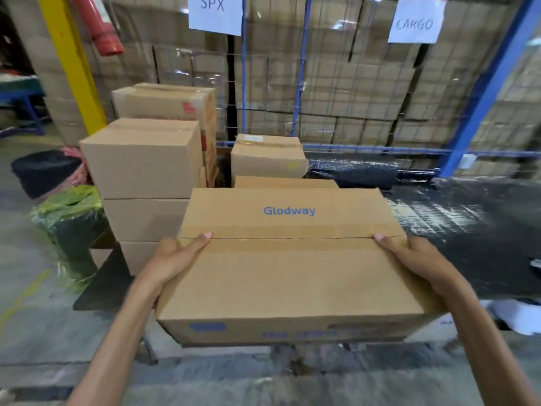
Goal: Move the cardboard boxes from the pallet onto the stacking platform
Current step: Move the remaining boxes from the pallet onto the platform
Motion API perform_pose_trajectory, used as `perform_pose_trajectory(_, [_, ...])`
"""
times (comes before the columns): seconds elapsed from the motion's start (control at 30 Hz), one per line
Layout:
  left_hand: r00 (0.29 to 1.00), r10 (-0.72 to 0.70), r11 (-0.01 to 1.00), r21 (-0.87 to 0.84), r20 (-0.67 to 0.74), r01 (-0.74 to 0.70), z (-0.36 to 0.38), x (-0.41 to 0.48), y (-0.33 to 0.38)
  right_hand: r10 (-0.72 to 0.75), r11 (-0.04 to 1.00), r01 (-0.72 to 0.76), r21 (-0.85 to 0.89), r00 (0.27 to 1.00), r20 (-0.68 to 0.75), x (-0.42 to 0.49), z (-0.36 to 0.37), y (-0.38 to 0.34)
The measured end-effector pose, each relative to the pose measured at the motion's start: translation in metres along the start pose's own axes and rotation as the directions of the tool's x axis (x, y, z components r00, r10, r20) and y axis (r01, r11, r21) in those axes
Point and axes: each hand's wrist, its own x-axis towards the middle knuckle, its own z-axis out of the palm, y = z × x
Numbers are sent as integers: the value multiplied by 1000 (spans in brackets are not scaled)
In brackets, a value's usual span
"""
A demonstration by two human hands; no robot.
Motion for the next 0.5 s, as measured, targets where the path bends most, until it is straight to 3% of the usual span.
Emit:
perform_pose_trajectory(0.2, [990, 134, 991, 12, -51, -134, 26, 67, 93, -47, 994, 48, 96, 999, -20, 83, -57, -33])
perform_pose_trajectory(0.33, [986, 149, 985, 96, -72, -142, 33, 139, 142, -72, 987, 74, 144, 997, -20, 153, -74, -68])
perform_pose_trajectory(0.5, [985, 156, 987, 49, -78, -153, 47, 243, 186, -50, 989, 50, 140, 999, -8, 268, -67, -106])
